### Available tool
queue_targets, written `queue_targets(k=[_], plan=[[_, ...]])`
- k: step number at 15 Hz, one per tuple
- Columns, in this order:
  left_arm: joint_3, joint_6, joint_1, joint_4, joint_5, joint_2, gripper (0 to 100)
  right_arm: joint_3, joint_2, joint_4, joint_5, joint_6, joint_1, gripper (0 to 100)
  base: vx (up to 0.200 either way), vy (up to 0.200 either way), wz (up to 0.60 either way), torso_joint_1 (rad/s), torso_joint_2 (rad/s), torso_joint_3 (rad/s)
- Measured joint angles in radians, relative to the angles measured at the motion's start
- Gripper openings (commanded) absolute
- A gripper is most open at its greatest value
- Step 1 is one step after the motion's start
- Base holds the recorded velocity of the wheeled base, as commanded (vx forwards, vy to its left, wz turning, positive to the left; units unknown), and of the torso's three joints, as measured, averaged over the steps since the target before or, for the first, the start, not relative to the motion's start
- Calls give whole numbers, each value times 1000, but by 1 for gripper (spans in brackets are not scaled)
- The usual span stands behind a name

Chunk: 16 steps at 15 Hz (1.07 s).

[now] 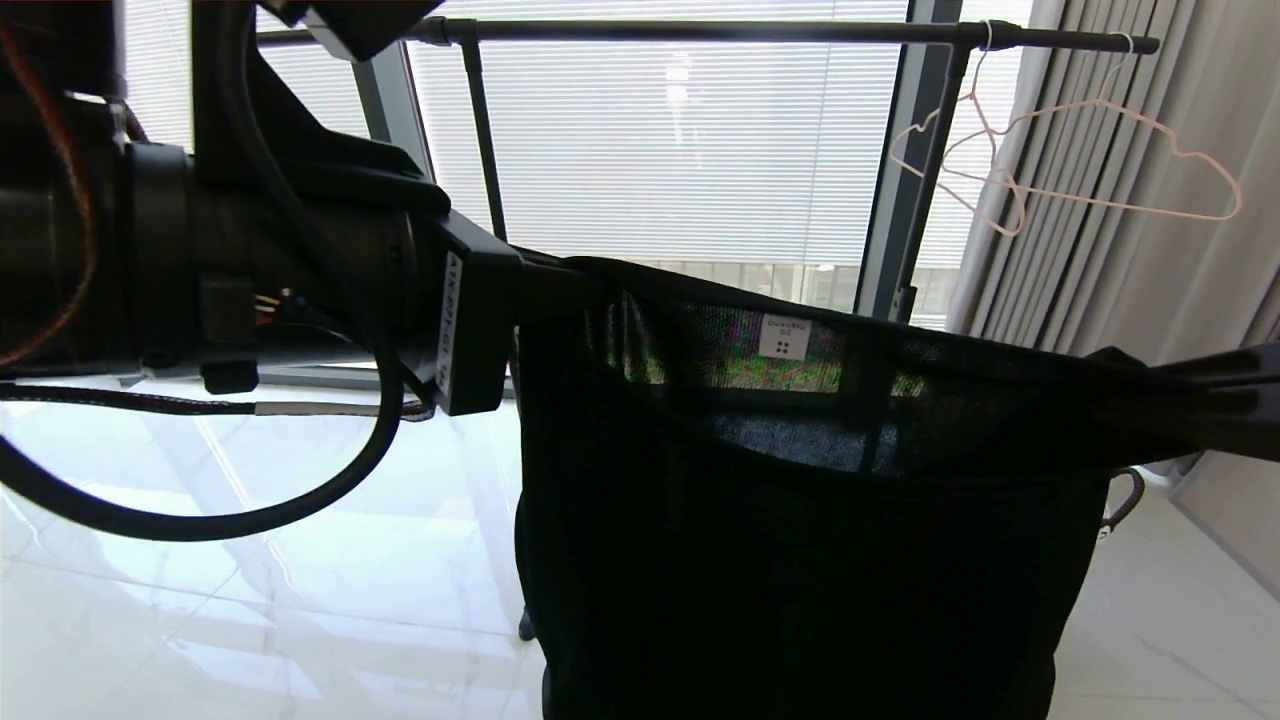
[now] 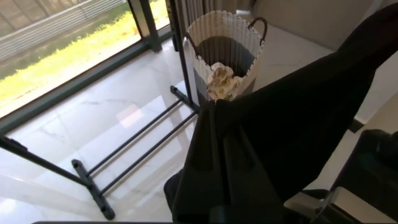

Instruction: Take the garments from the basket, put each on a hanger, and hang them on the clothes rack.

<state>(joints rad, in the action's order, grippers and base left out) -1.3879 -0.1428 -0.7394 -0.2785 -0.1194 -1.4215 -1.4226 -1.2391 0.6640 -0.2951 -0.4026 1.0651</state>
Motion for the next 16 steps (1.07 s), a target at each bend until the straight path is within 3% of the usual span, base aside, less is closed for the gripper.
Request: queue_targets(k=[3, 5, 8, 10, 13, 16], plan=[[64, 160, -60, -4, 35, 61, 0, -56, -49, -114, -15, 2, -86, 0, 0, 0, 0, 0, 0, 0], [128, 220, -156, -6, 99, 104, 0, -151, -116, -143, -16, 3, -136, 0, 0, 0, 0, 0, 0, 0], [201, 312, -379, -4, 267, 132, 0, -304, -220, -151, -16, 3, -169, 0, 0, 0, 0, 0, 0, 0], [218, 330, -444, -2, 304, 130, 0, -340, -257, -151, -16, 2, -175, 0, 0, 0, 0, 0, 0, 0], [207, 293, -373, -2, 299, 129, 0, -345, -262, -109, -16, 3, -180, 0, 0, 0, 0, 0, 0, 0], [125, 183, -185, -1, 220, 102, 0, -345, -220, 17, -10, 3, -179, 0, 0, 0, 0, 0, 0, 0]])
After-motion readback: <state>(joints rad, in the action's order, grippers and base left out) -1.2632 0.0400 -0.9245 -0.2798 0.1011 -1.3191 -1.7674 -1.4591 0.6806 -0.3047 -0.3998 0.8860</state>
